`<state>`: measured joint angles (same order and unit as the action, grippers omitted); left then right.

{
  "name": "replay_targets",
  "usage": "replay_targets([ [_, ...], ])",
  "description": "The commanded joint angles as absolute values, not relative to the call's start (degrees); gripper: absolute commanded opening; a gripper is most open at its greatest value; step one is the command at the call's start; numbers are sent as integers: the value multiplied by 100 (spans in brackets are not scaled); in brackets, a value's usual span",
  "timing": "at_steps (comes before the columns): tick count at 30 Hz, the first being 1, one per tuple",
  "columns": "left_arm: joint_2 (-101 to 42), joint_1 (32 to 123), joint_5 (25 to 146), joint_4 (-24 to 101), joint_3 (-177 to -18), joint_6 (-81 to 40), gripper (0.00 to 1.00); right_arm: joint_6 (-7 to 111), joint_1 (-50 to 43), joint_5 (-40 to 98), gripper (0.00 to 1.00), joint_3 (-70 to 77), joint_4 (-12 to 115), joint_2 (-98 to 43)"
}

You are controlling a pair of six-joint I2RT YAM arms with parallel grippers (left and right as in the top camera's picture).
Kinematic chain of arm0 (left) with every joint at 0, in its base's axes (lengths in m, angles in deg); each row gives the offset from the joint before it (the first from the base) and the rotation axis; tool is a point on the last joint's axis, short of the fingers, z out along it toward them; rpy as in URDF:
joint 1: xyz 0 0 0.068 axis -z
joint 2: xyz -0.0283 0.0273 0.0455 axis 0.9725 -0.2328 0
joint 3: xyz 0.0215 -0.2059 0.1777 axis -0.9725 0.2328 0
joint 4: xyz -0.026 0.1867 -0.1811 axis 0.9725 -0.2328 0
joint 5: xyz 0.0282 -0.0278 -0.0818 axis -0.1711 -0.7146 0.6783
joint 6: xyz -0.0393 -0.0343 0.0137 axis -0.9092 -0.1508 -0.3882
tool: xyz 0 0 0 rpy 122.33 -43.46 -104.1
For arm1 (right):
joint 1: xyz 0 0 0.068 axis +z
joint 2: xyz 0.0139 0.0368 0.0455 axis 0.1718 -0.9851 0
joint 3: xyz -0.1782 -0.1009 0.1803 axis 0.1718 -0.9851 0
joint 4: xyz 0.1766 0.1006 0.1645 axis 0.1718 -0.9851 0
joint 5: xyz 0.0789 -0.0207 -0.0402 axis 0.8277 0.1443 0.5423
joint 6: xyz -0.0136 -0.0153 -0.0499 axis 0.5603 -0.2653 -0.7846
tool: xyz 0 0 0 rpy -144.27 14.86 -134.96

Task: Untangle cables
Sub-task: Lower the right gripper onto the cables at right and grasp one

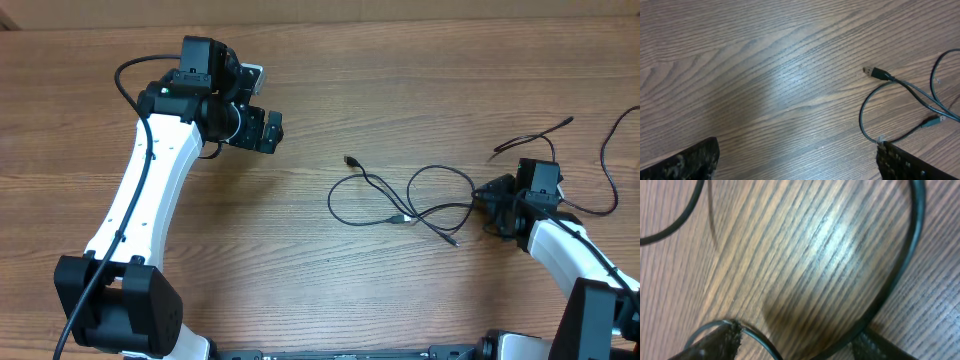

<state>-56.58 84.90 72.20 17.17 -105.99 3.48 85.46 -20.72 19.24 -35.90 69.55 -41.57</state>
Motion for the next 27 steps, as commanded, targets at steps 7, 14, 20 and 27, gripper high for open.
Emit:
replay_targets([
  [7,-5540,8466,7209,1719,-10602,252,100,8614,-2076,2363,20,-3780,8879,-4317],
  [14,-5540,8466,7209,1719,-10602,252,100,8548,-2083,3073,26,-3751,9657,-4317],
  [20,-5540,8466,7209,1719,-10602,252,100,7904,-2087,3012,75,-3753,8920,-4317],
  [27,-5540,8466,7209,1719,-10602,252,100,7827,-2087,2947,85,-3751,8339,-4144],
])
